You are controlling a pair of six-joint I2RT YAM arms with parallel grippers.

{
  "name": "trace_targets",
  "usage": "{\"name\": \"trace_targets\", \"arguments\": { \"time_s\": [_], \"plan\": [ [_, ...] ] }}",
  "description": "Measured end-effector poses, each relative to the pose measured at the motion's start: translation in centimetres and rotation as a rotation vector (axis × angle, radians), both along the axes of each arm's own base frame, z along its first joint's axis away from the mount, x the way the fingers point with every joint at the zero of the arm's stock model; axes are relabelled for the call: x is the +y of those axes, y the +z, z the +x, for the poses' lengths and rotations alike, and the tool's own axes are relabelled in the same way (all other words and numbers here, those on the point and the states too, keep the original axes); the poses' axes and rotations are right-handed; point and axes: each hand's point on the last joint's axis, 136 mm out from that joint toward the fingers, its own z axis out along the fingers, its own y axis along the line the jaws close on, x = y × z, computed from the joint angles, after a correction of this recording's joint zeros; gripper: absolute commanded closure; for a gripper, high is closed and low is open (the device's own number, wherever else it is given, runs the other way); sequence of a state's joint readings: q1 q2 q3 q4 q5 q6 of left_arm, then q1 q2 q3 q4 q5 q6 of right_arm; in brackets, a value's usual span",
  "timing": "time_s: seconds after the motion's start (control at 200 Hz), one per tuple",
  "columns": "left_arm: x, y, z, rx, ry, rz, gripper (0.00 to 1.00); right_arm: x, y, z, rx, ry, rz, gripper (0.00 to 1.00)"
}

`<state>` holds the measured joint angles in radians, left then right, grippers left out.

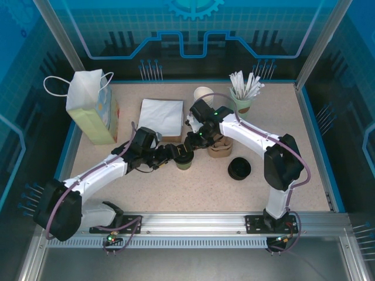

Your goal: Pack the takeout coffee

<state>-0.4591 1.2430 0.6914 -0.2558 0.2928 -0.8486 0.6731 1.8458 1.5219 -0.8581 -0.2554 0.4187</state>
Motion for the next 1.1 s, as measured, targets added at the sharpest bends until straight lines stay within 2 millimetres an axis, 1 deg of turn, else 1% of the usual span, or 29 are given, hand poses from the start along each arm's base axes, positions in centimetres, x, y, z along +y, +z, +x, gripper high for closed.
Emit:
{"name": "trace_targets", "arguments": {
  "time_s": [0.375, 0.545, 0.67, 0.76, 0.85, 0.926, 1.006, 1.096],
  "plan": [
    [-0.1, -0.1, 0.0, -0.018, 0.01, -0.022, 0.33, 0.0, 0.1, 0.0, -0.001, 0.001, 0.006, 0.69],
    [-0.2, 0.0, 0.1, -0.021, 0.007, -0.027, 0.32, 0.1, 0.4, 0.0, -0.004, 0.001, 0.008, 0.64],
    [-0.1, 0.2, 0.0, -0.013, 0.007, -0.021, 0.24, -0.2, 0.6, 0.0, 0.004, -0.005, 0.002, 0.59],
    [0.1, 0.3, -0.2, 0.014, 0.012, 0.0, 0.16, -0.3, 1.1, 0.2, 0.006, -0.01, 0.005, 0.56],
    [0.3, 0.3, -0.4, 0.038, 0.008, 0.021, 0.09, -0.2, 1.7, 0.7, -0.001, -0.016, 0.024, 0.46],
    [0.3, 0.7, -0.5, 0.049, 0.009, 0.027, 0.03, -0.1, 1.9, 0.8, 0.006, -0.015, 0.043, 0.41],
    [0.2, 1.4, -0.2, 0.04, 0.003, 0.027, 0.01, -0.1, 1.9, 0.6, 0.018, -0.019, 0.071, 0.38],
    [0.3, 2.3, 0.1, 0.021, 0.003, 0.024, 0.01, -0.4, 1.6, -0.2, 0.039, -0.022, 0.087, 0.36]
  ]
}}
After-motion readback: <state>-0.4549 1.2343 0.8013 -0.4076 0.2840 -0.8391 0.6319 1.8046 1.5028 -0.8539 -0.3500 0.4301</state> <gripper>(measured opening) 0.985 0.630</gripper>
